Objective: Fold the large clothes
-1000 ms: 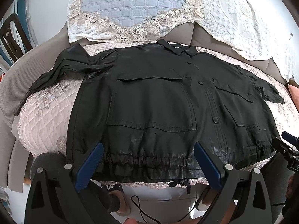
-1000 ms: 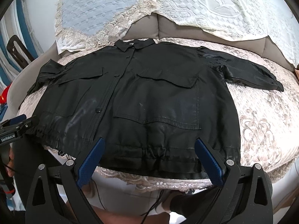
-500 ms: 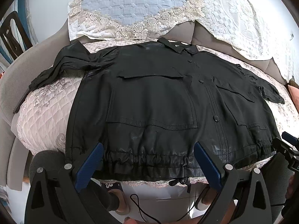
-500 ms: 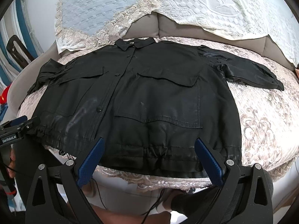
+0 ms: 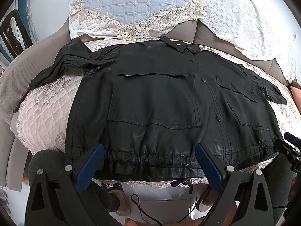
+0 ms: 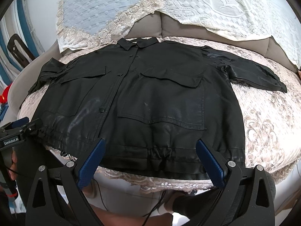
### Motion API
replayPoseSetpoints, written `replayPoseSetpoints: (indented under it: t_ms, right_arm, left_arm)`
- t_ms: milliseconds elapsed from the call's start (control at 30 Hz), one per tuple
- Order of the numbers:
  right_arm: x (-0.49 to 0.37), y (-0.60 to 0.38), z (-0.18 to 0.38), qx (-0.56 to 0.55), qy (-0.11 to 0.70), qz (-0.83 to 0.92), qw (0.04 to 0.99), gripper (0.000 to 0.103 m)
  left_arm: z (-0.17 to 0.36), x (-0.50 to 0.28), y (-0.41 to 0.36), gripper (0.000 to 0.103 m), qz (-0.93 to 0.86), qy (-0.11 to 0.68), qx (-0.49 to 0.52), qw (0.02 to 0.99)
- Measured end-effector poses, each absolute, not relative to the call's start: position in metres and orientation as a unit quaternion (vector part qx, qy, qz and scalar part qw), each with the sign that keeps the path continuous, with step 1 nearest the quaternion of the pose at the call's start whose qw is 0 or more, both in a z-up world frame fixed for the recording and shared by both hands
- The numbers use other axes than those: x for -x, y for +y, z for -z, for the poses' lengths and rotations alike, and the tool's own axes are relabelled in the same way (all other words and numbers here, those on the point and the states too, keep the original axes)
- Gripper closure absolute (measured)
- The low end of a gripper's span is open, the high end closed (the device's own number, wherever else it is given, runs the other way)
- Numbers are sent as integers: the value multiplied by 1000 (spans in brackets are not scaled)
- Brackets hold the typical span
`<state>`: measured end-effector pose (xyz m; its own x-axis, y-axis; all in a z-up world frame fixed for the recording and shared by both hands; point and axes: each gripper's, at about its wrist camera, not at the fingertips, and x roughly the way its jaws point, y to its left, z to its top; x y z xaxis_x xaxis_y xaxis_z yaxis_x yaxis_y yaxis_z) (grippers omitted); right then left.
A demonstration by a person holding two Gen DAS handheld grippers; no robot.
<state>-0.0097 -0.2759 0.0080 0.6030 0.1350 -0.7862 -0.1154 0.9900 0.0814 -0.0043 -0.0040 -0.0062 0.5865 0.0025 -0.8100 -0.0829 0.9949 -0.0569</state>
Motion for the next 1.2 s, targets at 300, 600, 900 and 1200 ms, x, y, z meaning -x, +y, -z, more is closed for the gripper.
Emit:
replayPoseSetpoints:
  t_ms: [300,600,900,1200]
  right_arm:
    - [9,-275,-8,-11,439,-70,896,6]
    - [9,-272,-9,-11,440,-71,895,6]
    - [7,-272,-8,-9,443,-72,894,6]
    - [5,-270,-10,-7,440,-74,895,6]
  left_arm:
    - [7,4,-5,4,-22,455,46,889]
    - [8,4,-7,4,-22,456,44,888]
    - [10,4,-7,4,-24,459,41,887]
    - [11,2,-5,4,-21,459,49,887]
